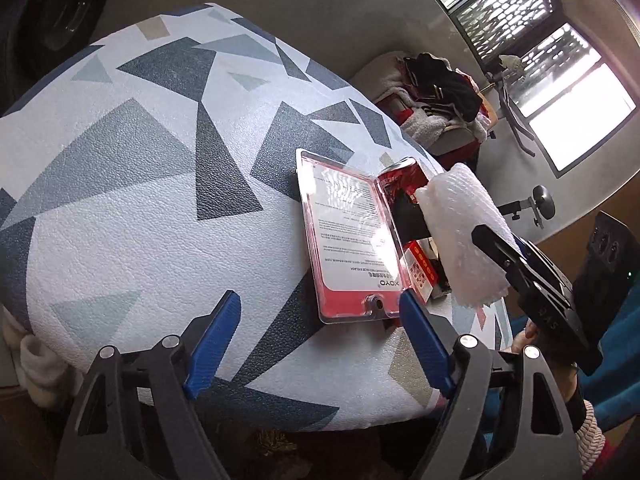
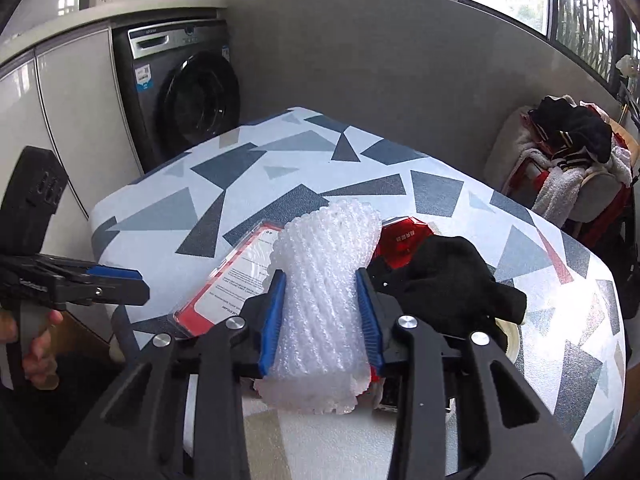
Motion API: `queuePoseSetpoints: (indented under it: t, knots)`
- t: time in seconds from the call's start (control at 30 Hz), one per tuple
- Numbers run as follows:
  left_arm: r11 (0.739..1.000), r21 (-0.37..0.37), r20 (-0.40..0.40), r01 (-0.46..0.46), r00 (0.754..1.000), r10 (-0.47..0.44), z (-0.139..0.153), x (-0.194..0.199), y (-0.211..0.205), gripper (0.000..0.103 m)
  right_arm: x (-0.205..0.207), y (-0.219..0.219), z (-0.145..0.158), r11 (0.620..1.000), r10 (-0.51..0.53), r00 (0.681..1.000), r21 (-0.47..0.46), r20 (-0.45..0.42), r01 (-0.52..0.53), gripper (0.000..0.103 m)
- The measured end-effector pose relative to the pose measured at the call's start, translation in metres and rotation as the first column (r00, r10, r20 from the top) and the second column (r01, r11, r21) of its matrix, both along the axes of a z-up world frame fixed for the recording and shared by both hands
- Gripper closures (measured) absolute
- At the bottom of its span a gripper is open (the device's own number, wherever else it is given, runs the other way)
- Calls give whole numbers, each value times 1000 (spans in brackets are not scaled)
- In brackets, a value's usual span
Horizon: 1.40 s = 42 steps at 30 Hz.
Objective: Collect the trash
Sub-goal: 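Grasp the white foam net with the right gripper while the left grasps the red phone box, then carry the phone case box over the bin with the left gripper while the right carries the net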
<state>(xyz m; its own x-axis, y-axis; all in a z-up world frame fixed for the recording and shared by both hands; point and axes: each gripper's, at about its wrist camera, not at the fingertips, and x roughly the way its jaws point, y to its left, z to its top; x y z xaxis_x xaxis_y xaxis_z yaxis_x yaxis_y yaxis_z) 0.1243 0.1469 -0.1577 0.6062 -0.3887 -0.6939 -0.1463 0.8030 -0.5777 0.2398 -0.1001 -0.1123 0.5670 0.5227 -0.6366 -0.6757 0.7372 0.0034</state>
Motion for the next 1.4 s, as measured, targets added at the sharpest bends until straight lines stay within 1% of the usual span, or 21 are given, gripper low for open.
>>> queuePoseSetpoints:
  t: [0.1, 0.17, 0.27, 0.33, 0.37, 0.43, 0.5, 0.63, 0.7, 0.73, 0.77, 0.83, 0.87, 0.93, 1.0, 1.03, 1.13, 1.2, 1.27, 1.33, 1.4]
  knots:
    - [999, -41, -25, -5, 1000, 4, -8, 14, -4, 29, -15, -30, 10, 996, -46, 999, 79, 2, 45, 66]
    - [999, -52, -39, -13, 999, 11, -12, 26, -3, 32, -24, -49, 11, 991, -73, 997, 112, -9, 73, 66]
    - [998, -54, -59, -43, 997, 40, -18, 43, 4, 40, -35, -78, 9, 978, -111, 993, 171, -39, 116, 66]
    - [996, -57, -66, -65, 996, 61, -21, 54, 10, 48, -40, -93, 6, 968, -133, 989, 204, -62, 143, 66]
    - [996, -57, -70, -73, 995, 69, -22, 61, 13, 50, -43, -100, 4, 964, -144, 987, 214, -68, 155, 66]
    - [995, -55, -73, -78, 995, 74, -25, 73, 15, 61, -49, -110, 2, 958, -162, 984, 227, -74, 175, 66]
    - [995, -51, -77, -83, 994, 79, -27, 84, 16, 61, -55, -118, 1, 954, -175, 982, 236, -75, 188, 66]
    - [994, -76, -75, -77, 995, 71, -31, 101, 12, 61, -63, -126, 0, 952, -181, 981, 238, -73, 193, 66]
    - [995, -70, -72, -71, 995, 66, -31, 108, 10, 61, -66, -128, 0, 951, -182, 981, 241, -72, 194, 66]
    - [996, -54, -73, -67, 995, 63, -30, 110, 8, 62, -67, -130, 0, 950, -182, 980, 243, -74, 195, 66]
    - [998, -22, -78, -60, 995, 58, -30, 112, 5, 64, -68, -131, 0, 950, -185, 980, 243, -74, 197, 66]
    - [997, 72, -94, -37, 995, 44, -26, 115, -2, 77, -70, -132, -1, 951, -189, 979, 235, -72, 201, 66]
    - [993, 116, -97, -23, 995, 34, -25, 116, -6, 79, -71, -133, -2, 951, -189, 979, 233, -74, 201, 66]
    - [989, 148, -94, -6, 995, 20, -23, 116, -8, 84, -72, -134, -3, 950, -188, 979, 239, -80, 202, 66]
    - [981, 192, -90, 8, 996, 9, -16, 116, -10, 93, -74, -134, -4, 950, -187, 979, 237, -83, 202, 66]
    - [976, 215, -71, 28, 997, -13, -10, 115, -13, 98, -75, -133, -5, 951, -186, 979, 234, -82, 201, 66]
    - [950, 301, 10, 83, 996, -90, 20, 108, -25, 99, -80, -133, -1, 955, -181, 981, 228, -67, 192, 66]
    - [941, 320, 63, 114, 988, -141, 41, 101, -31, 99, -84, -134, 1, 954, -180, 982, 232, -58, 189, 66]
    - [927, 341, 109, 157, 973, -205, 59, 90, -41, 99, -86, -136, 4, 952, -184, 981, 240, -54, 192, 66]
    - [902, 385, 135, 194, 955, -263, 73, 74, -55, 99, -89, -138, 7, 948, -188, 981, 251, -51, 195, 66]
    - [883, 408, 156, 231, 935, -317, 83, 60, -67, 99, -93, -139, 9, 946, -191, 980, 259, -47, 197, 66]
